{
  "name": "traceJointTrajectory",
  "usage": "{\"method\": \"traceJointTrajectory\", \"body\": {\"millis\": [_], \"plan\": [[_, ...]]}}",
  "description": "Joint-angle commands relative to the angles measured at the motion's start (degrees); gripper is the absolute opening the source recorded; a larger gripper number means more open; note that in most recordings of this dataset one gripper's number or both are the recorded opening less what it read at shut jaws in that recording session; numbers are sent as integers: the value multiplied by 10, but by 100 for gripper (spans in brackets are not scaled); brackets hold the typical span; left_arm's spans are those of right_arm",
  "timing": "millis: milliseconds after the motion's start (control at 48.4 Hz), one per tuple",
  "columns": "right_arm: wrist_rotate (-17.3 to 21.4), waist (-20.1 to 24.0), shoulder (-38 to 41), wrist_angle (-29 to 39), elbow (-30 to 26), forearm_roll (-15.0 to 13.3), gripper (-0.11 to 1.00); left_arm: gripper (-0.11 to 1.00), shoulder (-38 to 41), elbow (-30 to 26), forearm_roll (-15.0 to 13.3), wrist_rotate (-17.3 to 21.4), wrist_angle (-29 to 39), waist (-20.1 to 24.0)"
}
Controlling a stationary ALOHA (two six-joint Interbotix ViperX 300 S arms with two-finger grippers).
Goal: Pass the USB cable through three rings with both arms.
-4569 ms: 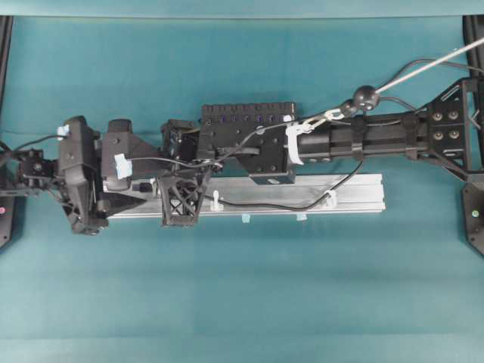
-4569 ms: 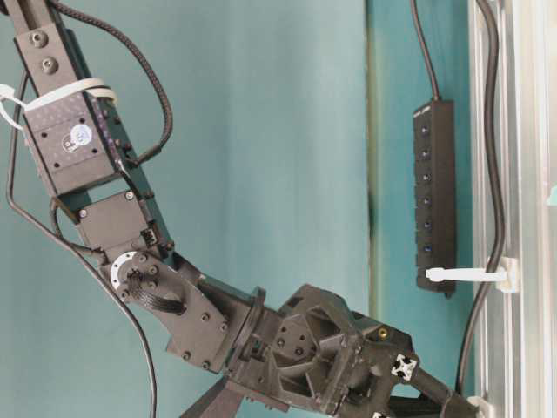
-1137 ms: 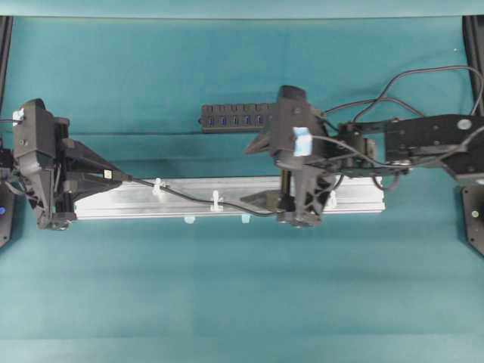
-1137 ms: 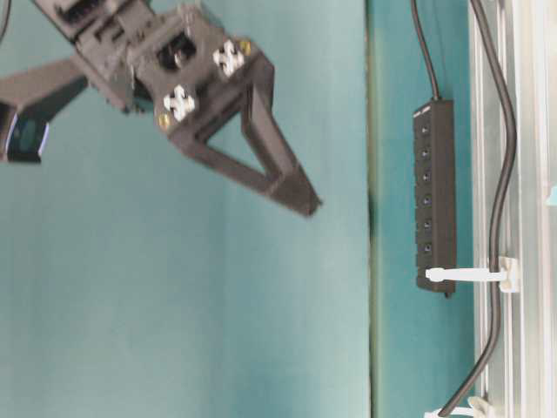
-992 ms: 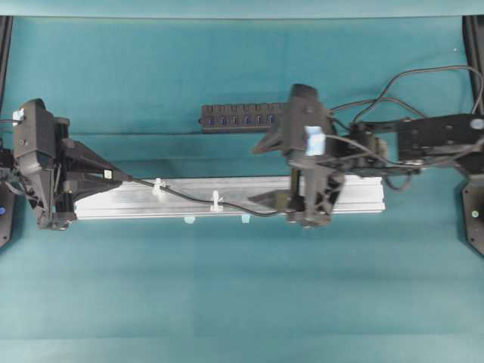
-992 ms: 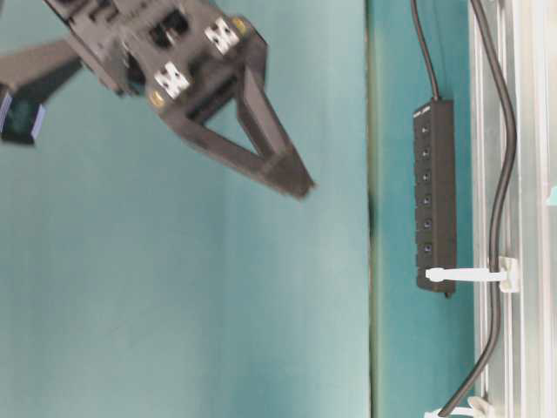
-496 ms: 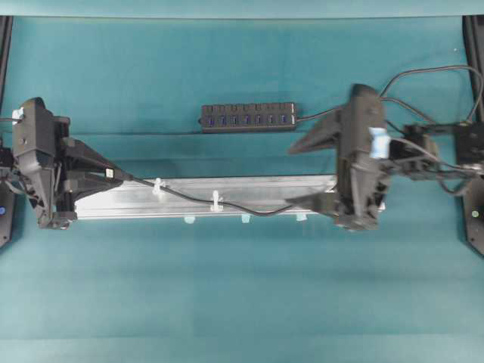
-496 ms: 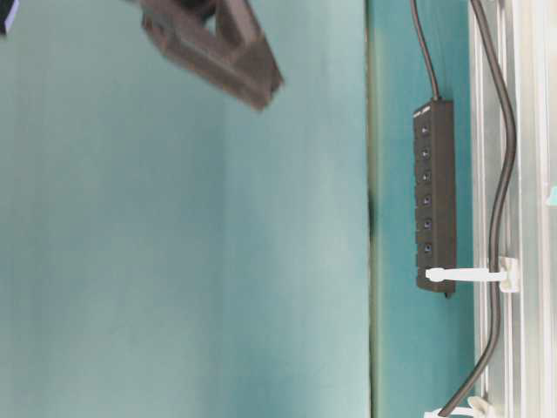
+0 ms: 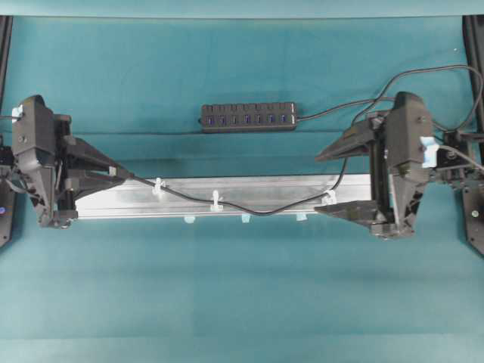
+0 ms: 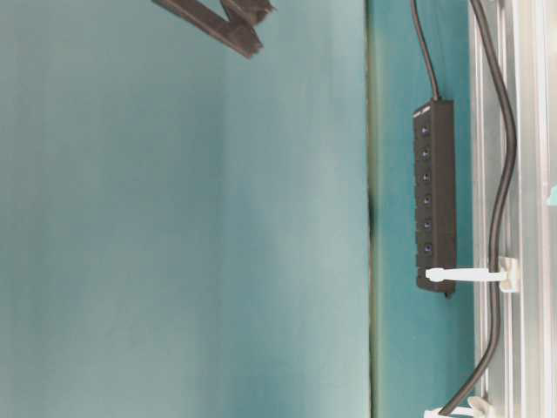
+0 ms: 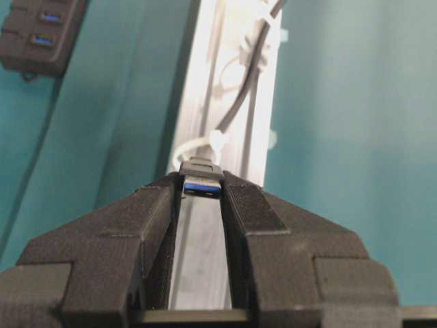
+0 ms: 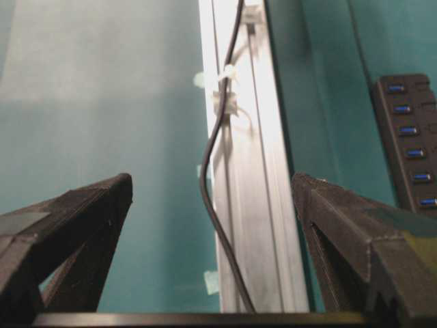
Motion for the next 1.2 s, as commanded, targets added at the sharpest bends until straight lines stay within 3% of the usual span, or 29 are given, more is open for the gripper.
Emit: {"method": "traceJointTrajectory", "body": {"millis": [0, 1178], "plan": [[5, 2, -12, -3, -1, 1, 67, 24, -1, -18, 2, 1, -5, -2], [6, 3, -78, 13, 43, 12, 67, 24, 2, -23, 2, 0, -2, -2]]}}
